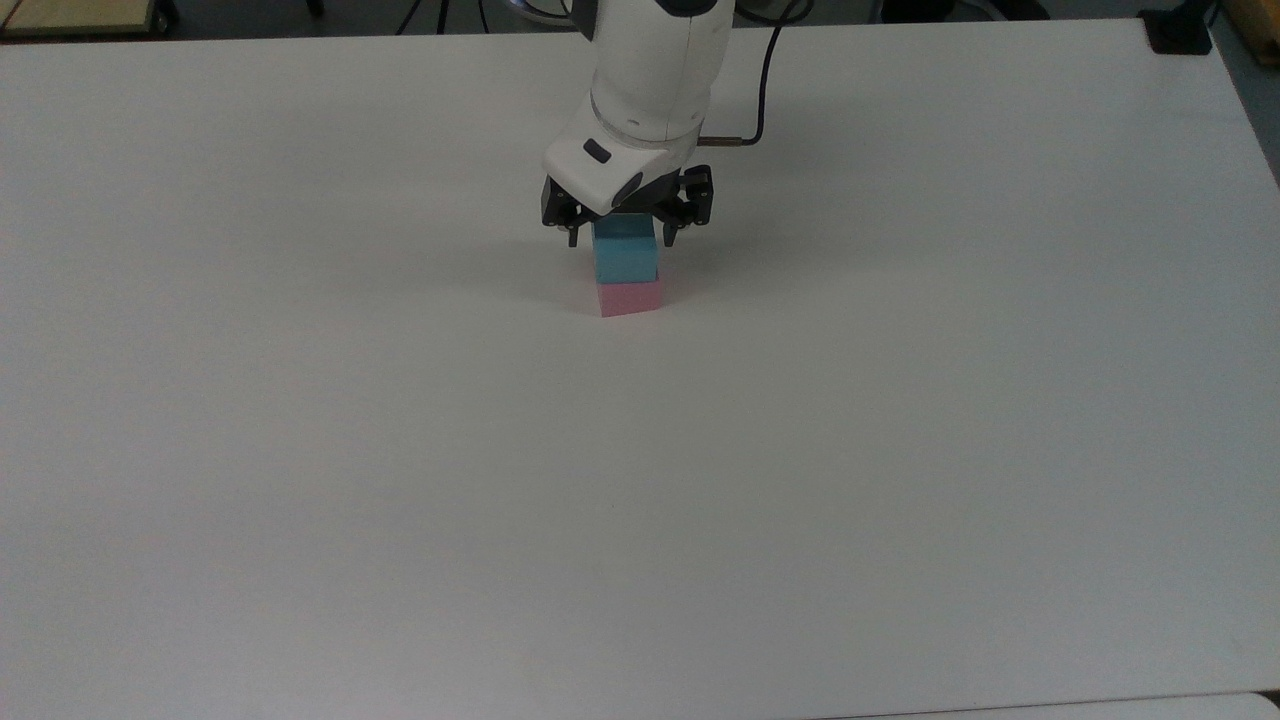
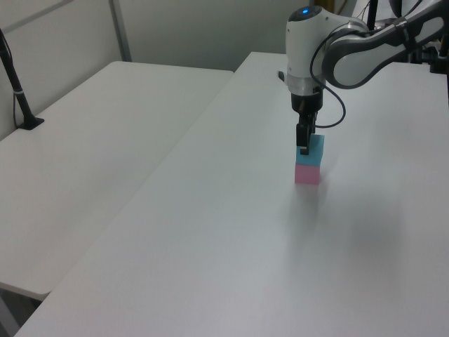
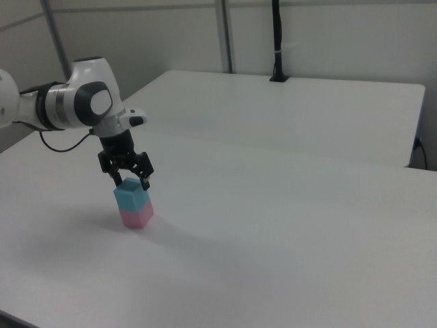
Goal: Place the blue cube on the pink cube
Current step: 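Open the gripper and raise it away from the stack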
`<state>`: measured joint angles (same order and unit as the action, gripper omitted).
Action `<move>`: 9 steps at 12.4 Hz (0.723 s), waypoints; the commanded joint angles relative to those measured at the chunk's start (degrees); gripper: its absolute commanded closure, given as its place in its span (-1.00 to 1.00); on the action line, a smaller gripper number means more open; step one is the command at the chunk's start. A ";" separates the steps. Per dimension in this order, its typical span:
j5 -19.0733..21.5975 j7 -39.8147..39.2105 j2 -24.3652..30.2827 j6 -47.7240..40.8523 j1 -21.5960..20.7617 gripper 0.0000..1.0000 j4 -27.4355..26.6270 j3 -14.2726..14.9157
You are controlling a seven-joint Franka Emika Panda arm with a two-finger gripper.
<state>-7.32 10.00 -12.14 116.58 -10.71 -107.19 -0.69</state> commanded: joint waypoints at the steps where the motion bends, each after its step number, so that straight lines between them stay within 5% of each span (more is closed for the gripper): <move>1: -1.21 6.69 4.13 -3.35 0.51 -1.00 2.24 0.24; 4: 0.28 6.26 7.82 -13.09 4.71 -1.00 8.82 0.60; 9: 3.71 5.82 15.38 -15.85 9.64 -1.00 9.63 1.65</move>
<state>-4.81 15.38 -0.43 103.13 -2.44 -97.26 0.36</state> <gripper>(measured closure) 0.000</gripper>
